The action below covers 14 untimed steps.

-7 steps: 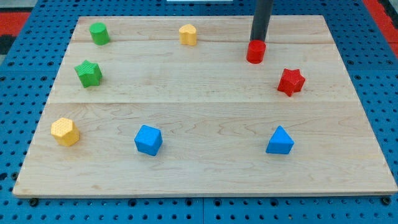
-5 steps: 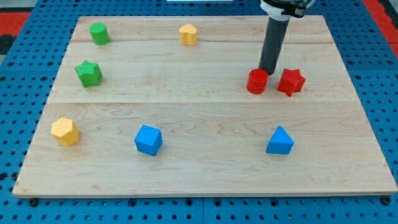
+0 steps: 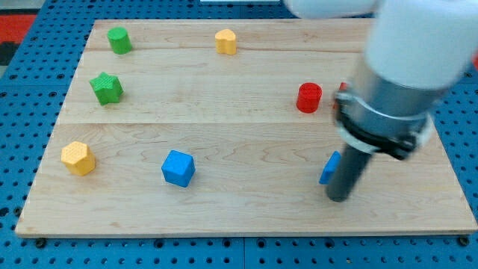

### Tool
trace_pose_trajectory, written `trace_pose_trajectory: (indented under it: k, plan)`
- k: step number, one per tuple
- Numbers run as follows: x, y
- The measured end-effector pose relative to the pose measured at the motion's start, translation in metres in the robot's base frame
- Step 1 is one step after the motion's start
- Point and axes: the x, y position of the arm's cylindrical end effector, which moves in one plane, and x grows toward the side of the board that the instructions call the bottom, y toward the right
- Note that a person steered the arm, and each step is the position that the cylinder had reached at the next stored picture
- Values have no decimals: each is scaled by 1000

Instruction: Push the blue blocks close to the red blocks

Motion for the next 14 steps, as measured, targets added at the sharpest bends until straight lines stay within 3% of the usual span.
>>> trace_pose_trajectory:
  k: [2,3,4,5,6,7,10,11,12,13,14]
  plan:
    - [-91,5]
    - [8,-1]
    - [50,-107]
    - [27,-181]
    - [5,-183]
    - [9,-241]
    - [-85,-181]
    - [-82,-218]
    - [-107,-156]
    - [-121,-203]
    - [-137,-208]
